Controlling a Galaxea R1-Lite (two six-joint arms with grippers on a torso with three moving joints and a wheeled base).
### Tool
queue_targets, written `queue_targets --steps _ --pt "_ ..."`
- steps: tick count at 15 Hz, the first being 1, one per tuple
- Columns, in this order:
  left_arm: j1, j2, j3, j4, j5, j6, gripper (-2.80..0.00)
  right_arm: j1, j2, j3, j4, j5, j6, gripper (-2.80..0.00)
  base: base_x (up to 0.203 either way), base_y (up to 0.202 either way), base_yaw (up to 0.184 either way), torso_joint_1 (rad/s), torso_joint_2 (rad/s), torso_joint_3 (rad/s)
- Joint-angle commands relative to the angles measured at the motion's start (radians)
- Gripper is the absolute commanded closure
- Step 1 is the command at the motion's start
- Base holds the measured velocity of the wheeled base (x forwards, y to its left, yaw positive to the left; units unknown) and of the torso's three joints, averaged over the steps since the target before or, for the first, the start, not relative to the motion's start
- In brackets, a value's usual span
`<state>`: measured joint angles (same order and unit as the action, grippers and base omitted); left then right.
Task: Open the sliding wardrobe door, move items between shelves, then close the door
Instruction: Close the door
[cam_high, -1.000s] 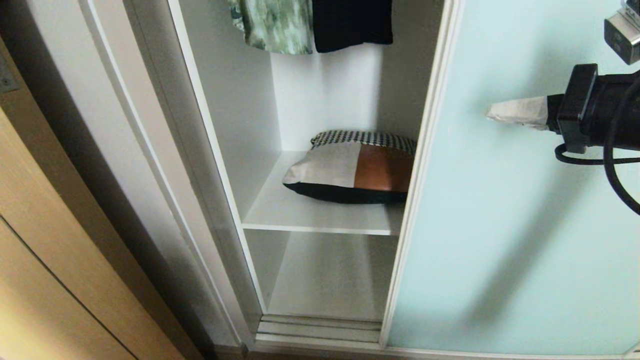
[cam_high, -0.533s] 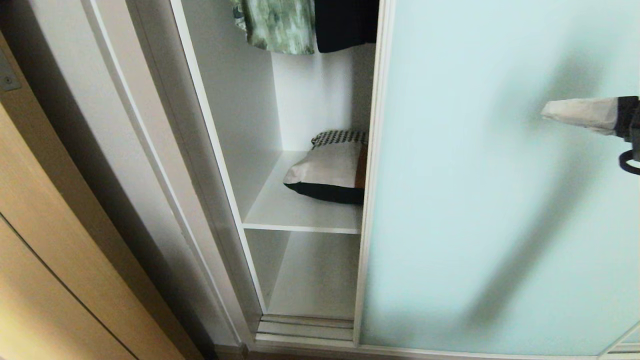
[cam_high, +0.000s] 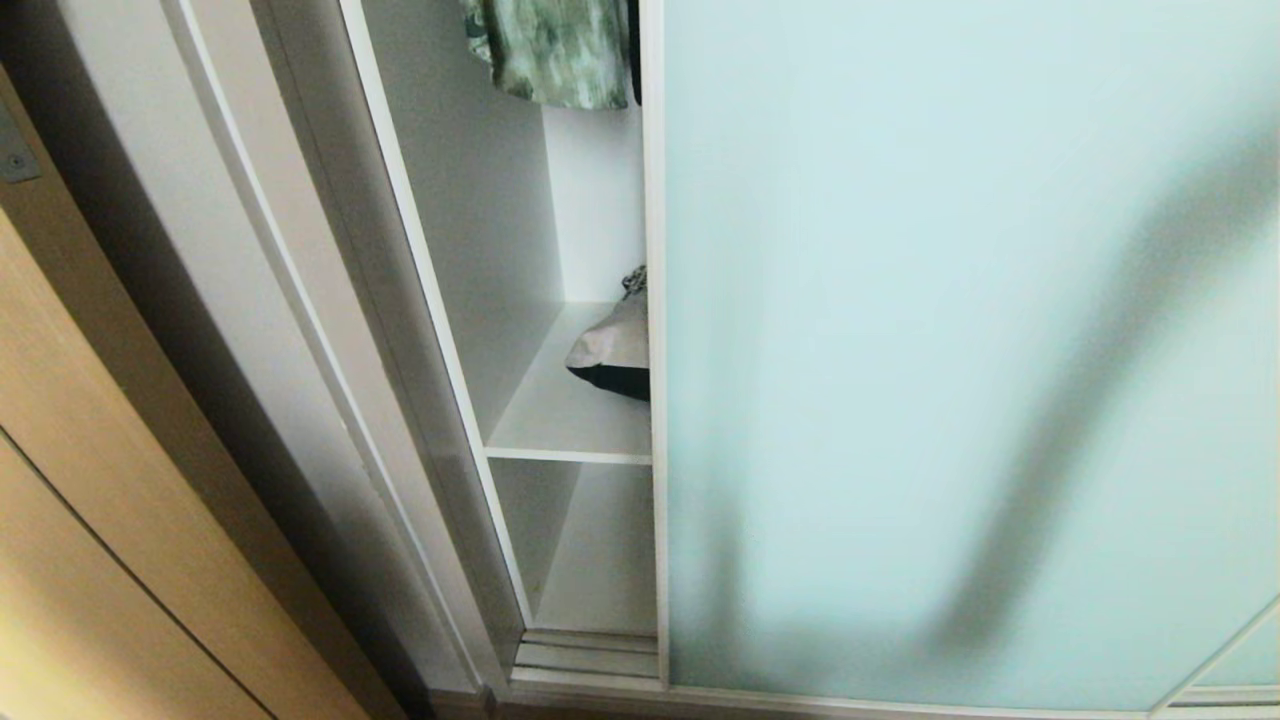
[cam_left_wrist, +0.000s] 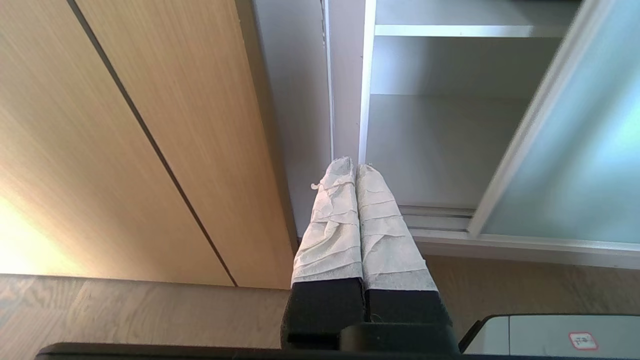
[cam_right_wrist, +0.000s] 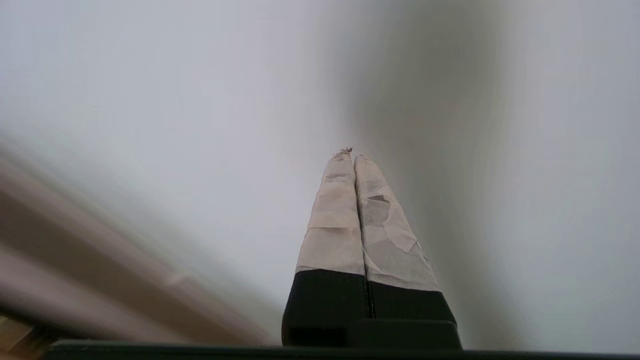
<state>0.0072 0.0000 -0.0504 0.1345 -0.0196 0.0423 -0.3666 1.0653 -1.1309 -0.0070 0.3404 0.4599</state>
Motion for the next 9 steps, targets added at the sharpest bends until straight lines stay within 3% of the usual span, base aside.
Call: queue_targets --steps 1,5,9 --pt "0.000 0.002 0.000 0.001 0.000 0.001 0.00 -0.201 -0.025 0.023 -0.003 0.003 -0.007 0.00 0.000 0.000 0.000 0.000 0.00 0.000" --pt "0.000 0.002 0.000 0.001 0.000 0.001 0.00 -0.498 0.066 0.039 -0.032 -0.007 -0.013 0.00 0.000 0.000 0.000 0.000 0.00 0.000" --pt "0.000 0.002 0.000 0.001 -0.002 0.001 0.00 -0.685 0.225 0.027 -0.188 -0.018 -0.020 0.00 0.000 0.000 0.000 0.000 0.00 0.000"
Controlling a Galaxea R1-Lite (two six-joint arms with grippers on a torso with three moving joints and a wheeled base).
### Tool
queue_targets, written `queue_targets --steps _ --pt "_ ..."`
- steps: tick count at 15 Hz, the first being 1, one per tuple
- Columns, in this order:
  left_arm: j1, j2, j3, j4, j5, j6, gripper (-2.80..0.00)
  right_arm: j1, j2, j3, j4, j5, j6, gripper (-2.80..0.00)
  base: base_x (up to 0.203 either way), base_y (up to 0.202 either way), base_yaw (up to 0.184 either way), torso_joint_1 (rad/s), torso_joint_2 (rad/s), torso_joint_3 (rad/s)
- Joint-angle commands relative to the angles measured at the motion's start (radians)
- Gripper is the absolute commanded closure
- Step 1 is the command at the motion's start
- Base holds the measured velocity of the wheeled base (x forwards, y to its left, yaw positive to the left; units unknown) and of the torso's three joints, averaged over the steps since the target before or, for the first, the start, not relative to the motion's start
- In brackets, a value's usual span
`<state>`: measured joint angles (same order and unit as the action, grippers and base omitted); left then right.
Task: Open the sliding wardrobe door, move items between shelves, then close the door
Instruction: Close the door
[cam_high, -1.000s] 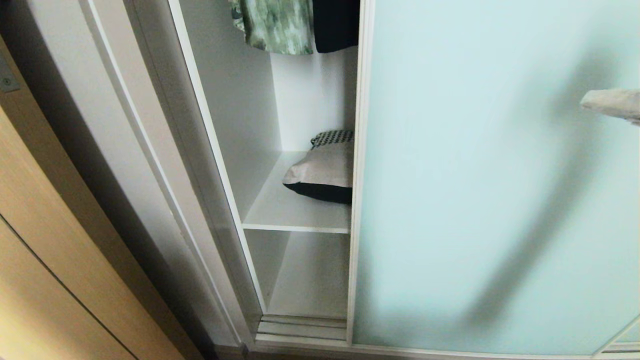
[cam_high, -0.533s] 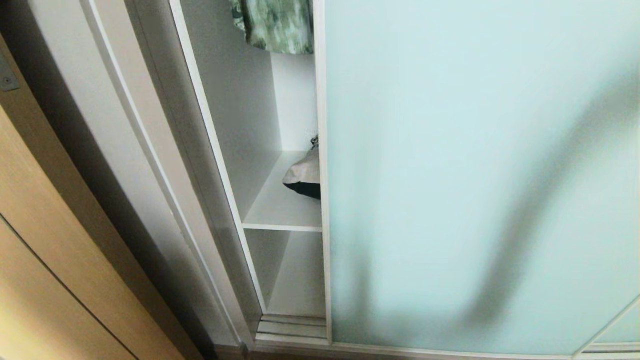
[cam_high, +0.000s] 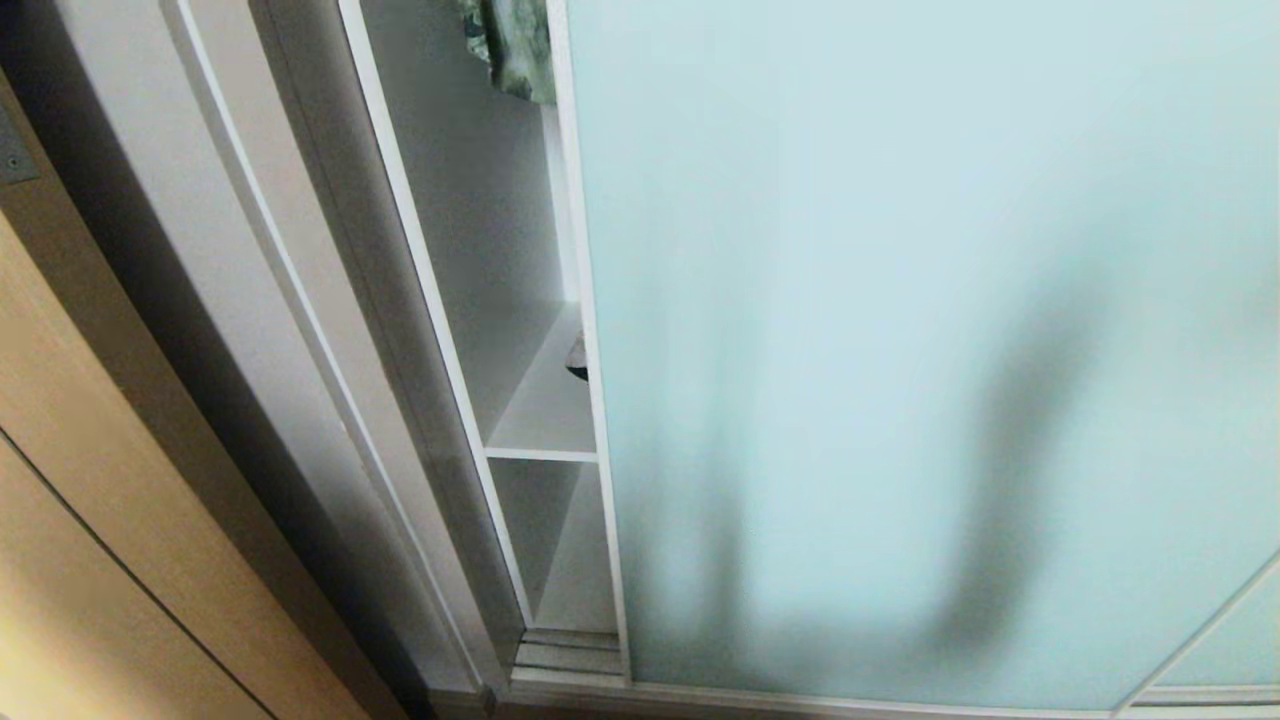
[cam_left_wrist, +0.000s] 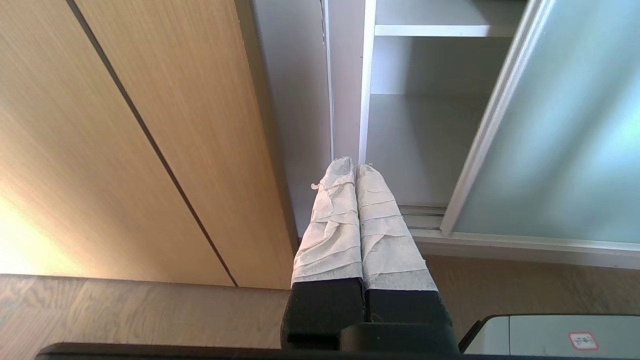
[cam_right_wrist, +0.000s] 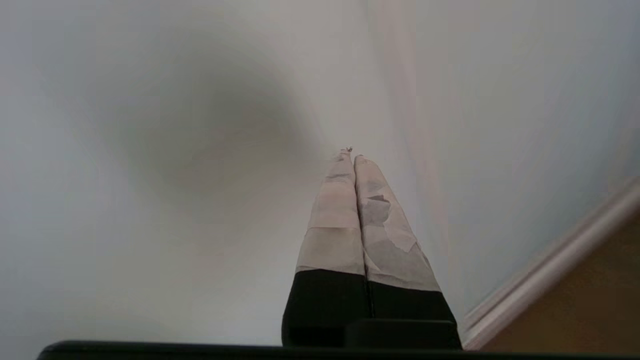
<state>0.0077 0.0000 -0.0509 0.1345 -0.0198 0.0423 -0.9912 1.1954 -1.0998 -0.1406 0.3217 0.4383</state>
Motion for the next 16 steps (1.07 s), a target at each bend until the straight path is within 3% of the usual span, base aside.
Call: queue_targets --steps 1,6,9,11,13,16 --pt "0.000 0.002 0.000 0.001 0.000 0.001 0.00 -0.084 0.136 -0.008 -0.104 0.001 0.000 0.00 0.000 0.000 0.000 0.000 0.00 0.000" --pt "0.000 0.002 0.000 0.001 0.000 0.001 0.00 -0.101 0.391 -0.180 -0.151 0.028 0.002 0.00 0.000 0.000 0.000 0.000 0.00 0.000" --pt "0.000 0.002 0.000 0.001 0.000 0.001 0.00 -0.095 0.480 -0.317 -0.065 0.225 0.013 0.00 0.000 0.000 0.000 0.000 0.00 0.000" --pt "0.000 0.002 0.000 0.001 0.000 0.001 0.00 -0.095 0.519 -0.420 0.018 0.294 0.045 0.00 0.000 0.000 0.000 0.000 0.00 0.000" --pt "0.000 0.002 0.000 0.001 -0.002 0.001 0.00 -0.095 0.571 -0.509 0.049 0.306 0.116 0.00 0.000 0.000 0.000 0.000 0.00 0.000" --pt "0.001 0.002 0.000 0.001 -0.001 0.001 0.00 -0.094 0.647 -0.558 0.077 0.310 0.141 0.00 0.000 0.000 0.000 0.000 0.00 0.000"
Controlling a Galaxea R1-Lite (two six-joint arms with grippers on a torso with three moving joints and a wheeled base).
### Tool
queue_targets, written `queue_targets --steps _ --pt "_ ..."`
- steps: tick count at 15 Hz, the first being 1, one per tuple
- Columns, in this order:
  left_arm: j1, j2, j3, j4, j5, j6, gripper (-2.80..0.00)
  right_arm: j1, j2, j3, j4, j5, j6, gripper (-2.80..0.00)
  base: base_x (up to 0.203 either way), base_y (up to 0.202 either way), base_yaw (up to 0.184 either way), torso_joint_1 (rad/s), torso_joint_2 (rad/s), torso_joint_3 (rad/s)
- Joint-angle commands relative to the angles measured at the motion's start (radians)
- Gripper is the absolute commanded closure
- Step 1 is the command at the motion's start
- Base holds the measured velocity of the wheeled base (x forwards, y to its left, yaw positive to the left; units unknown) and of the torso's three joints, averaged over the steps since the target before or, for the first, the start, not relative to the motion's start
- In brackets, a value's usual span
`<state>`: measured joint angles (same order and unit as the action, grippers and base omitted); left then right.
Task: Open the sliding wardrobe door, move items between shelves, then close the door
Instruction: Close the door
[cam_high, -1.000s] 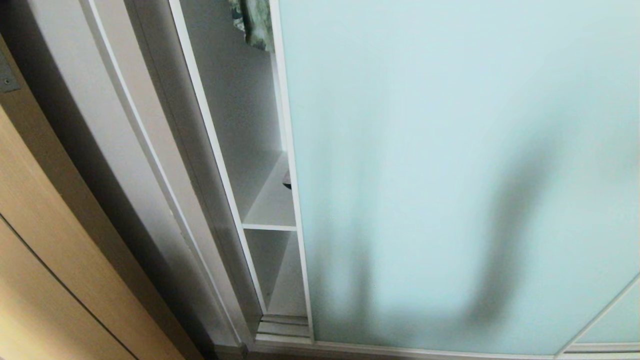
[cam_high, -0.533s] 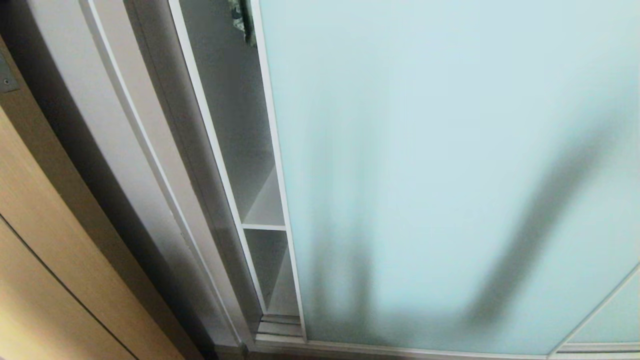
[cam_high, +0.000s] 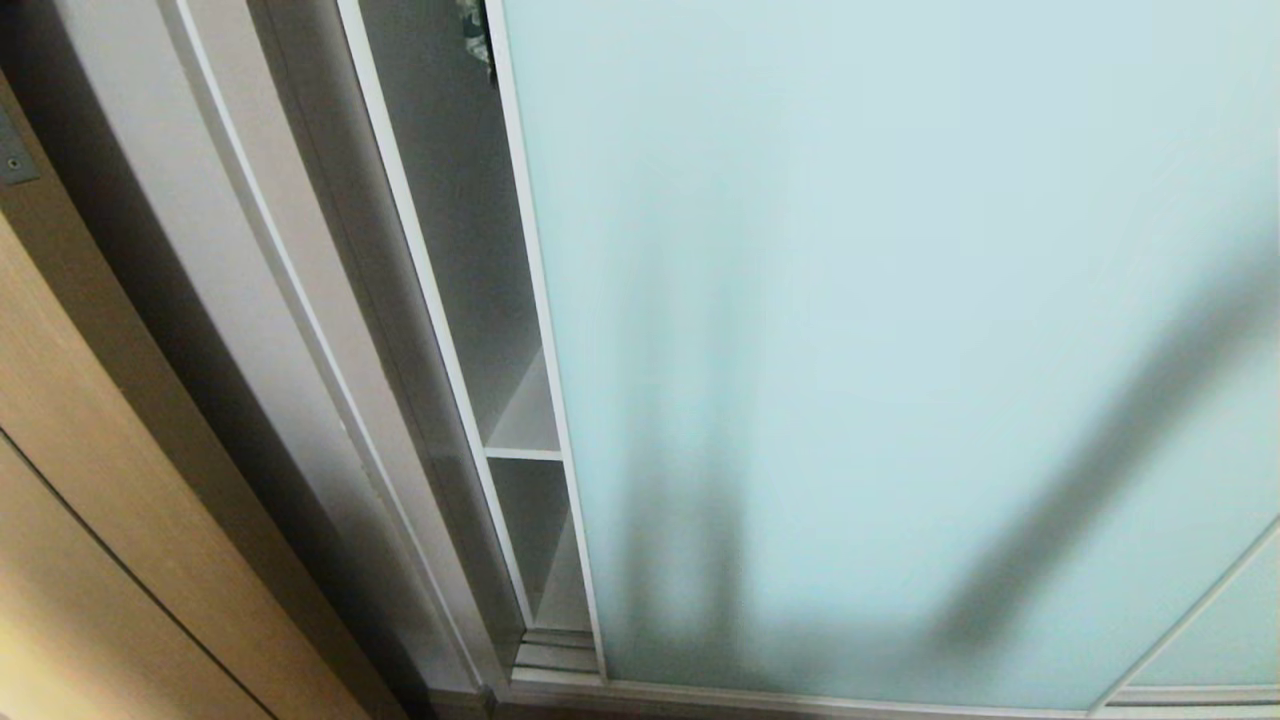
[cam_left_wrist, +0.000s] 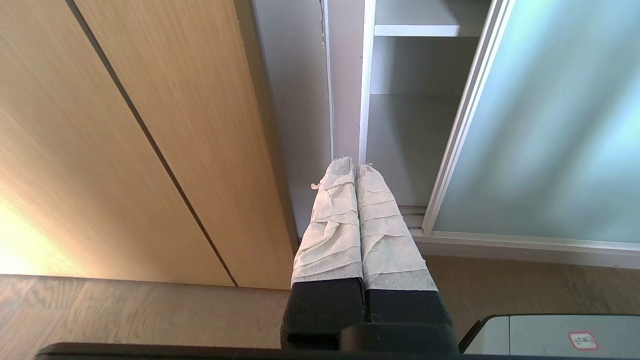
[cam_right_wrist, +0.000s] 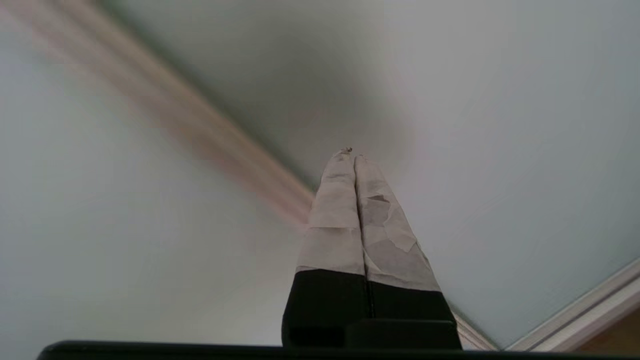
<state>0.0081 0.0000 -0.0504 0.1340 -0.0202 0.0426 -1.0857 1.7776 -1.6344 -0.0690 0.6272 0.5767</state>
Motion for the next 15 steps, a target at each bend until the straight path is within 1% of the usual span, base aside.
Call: queue_targets --steps 1,3,4,5,7,10,15 --pt "0.000 0.002 0.000 0.001 0.000 0.000 0.00 0.000 0.087 -0.024 0.009 0.007 0.003 0.00 0.000 0.000 0.000 0.000 0.00 0.000" --pt "0.001 0.002 0.000 0.001 0.000 0.000 0.00 0.000 0.131 -0.024 0.011 0.008 0.017 0.00 0.000 0.000 0.000 0.000 0.00 0.000" --pt "0.000 0.002 0.000 0.001 0.000 0.000 0.00 0.001 0.152 -0.027 0.012 0.013 0.048 0.00 0.000 0.000 0.000 0.000 0.00 0.000" --pt "0.000 0.002 0.000 0.001 0.000 0.000 0.00 0.001 0.167 -0.043 0.019 0.042 0.082 0.00 0.000 0.000 0.000 0.000 0.00 0.000" --pt "0.000 0.002 0.000 0.001 0.000 0.000 0.00 0.004 0.186 -0.084 0.078 0.111 0.126 0.00 0.000 0.000 0.000 0.000 0.00 0.000" --pt "0.000 0.002 0.000 0.001 0.000 0.000 0.00 0.043 0.178 -0.092 0.166 0.141 0.133 0.00 0.000 0.000 0.000 0.000 0.00 0.000" --pt "0.000 0.002 0.000 0.001 0.000 0.000 0.00 0.100 0.191 -0.079 0.171 0.148 0.137 0.00 0.000 0.000 0.000 0.000 0.00 0.000"
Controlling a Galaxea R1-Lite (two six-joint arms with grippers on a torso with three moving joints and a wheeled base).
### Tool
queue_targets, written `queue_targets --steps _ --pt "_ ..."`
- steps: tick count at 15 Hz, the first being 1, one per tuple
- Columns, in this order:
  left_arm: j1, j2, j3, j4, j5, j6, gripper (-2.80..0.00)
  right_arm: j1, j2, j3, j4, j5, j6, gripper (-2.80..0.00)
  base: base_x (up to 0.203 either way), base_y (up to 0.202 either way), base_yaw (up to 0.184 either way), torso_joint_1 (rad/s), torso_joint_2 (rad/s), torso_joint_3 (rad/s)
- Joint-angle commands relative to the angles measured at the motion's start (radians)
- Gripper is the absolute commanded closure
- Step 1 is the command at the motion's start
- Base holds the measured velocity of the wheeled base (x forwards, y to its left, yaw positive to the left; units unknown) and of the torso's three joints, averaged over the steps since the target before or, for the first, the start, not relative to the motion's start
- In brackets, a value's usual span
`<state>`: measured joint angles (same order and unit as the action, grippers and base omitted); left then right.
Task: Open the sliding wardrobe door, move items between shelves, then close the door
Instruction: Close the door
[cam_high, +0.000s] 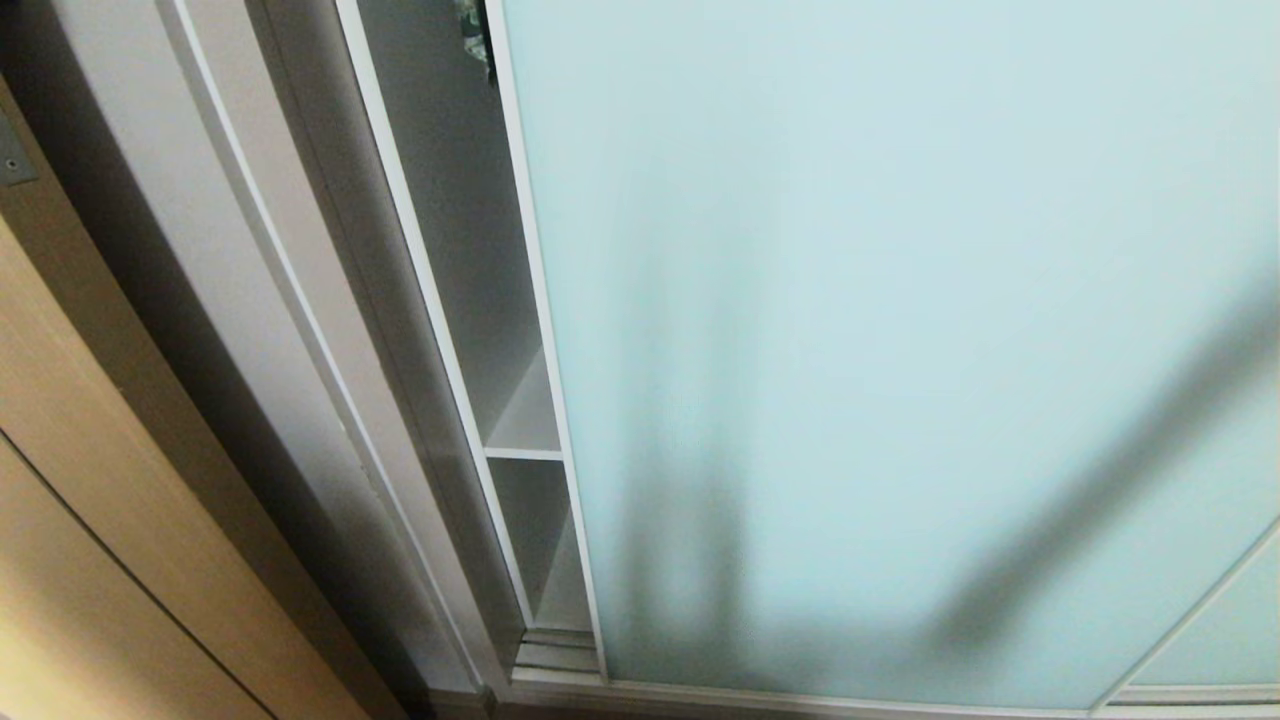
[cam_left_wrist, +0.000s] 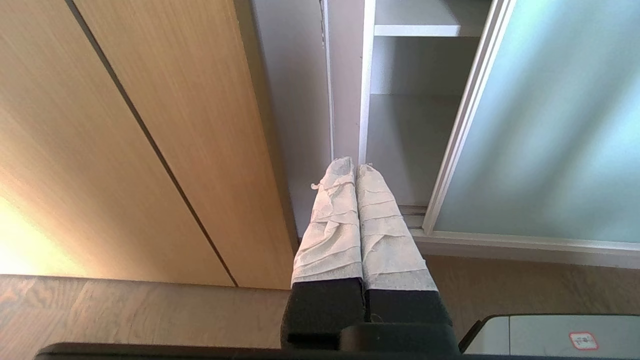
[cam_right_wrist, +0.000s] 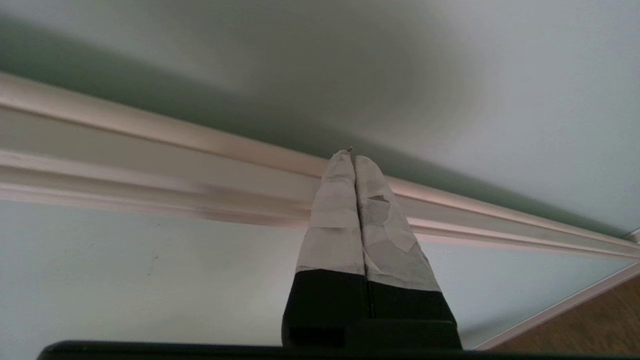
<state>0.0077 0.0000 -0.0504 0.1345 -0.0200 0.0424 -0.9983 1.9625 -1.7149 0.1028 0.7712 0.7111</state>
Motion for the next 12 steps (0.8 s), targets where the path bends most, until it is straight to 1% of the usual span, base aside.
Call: queue_targets --steps 1,12 --pt "0.000 0.002 0.000 0.001 0.000 0.001 0.00 0.021 0.014 -0.001 -0.002 0.001 0.001 0.00 0.000 0.000 0.000 0.000 0.00 0.000" --pt "0.002 0.002 0.000 0.001 0.000 0.001 0.00 0.037 0.080 -0.031 -0.012 0.000 -0.001 0.00 0.000 0.000 0.000 0.000 0.00 0.000"
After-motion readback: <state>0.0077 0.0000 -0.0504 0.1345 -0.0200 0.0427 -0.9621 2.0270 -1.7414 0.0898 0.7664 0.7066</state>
